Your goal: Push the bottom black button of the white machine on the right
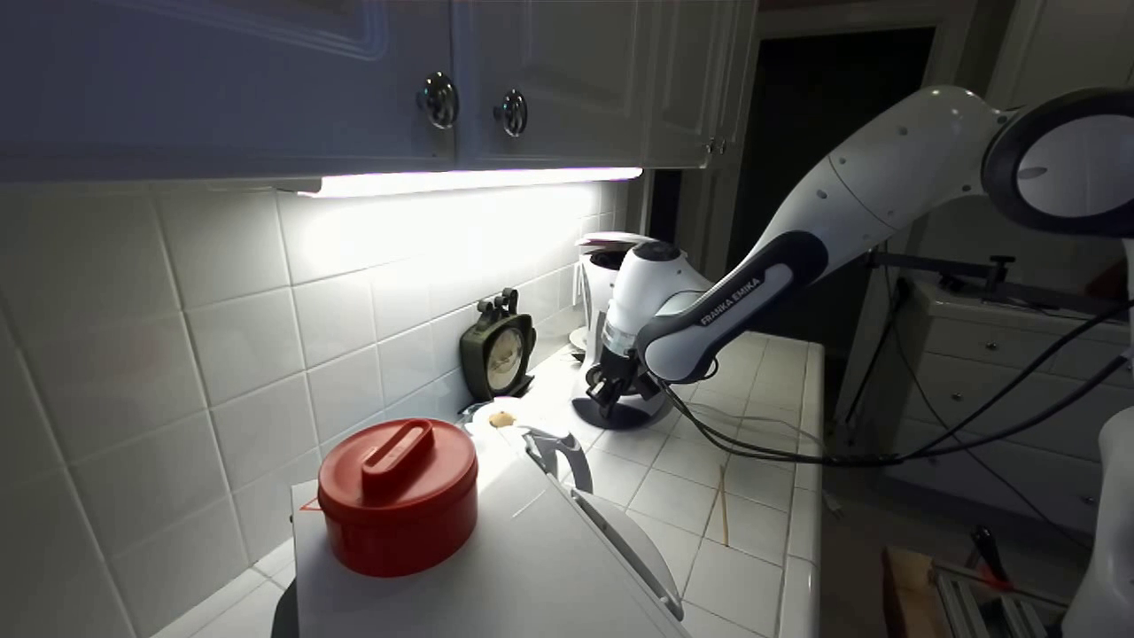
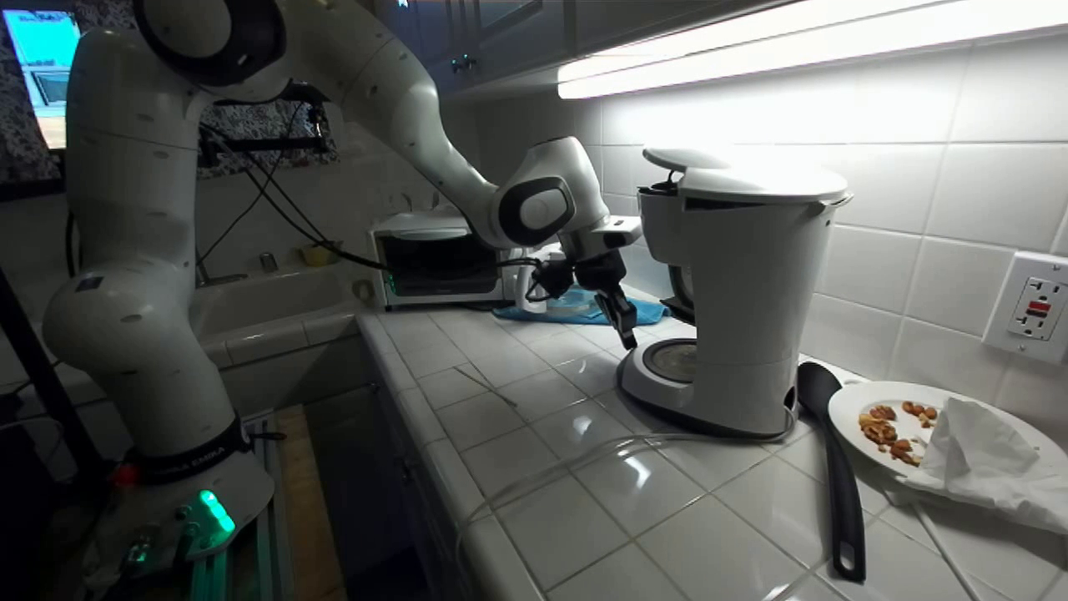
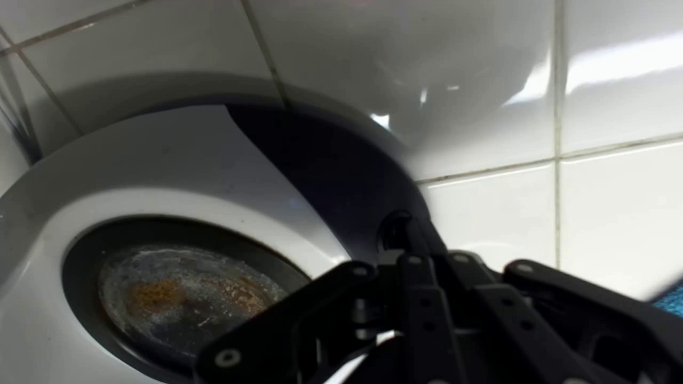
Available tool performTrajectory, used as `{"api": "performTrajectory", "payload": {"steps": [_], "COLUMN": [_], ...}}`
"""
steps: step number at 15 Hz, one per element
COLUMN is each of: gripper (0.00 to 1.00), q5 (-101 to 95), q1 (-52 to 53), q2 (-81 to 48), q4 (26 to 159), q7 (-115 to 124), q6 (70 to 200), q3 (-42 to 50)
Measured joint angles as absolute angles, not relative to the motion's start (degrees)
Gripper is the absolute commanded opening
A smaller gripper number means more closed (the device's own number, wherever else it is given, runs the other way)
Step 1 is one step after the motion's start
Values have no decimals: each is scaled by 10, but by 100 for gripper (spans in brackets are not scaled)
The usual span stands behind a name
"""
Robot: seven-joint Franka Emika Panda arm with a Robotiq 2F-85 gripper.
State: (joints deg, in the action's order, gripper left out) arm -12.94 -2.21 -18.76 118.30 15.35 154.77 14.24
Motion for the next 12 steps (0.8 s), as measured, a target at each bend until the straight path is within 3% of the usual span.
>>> {"api": "performTrajectory", "payload": {"steps": [12], "gripper": [3], "q5": [-95], "q1": [-46], "q2": [-201], "q4": [1151], "q7": [124], "q6": [1513], "q3": [125]}}
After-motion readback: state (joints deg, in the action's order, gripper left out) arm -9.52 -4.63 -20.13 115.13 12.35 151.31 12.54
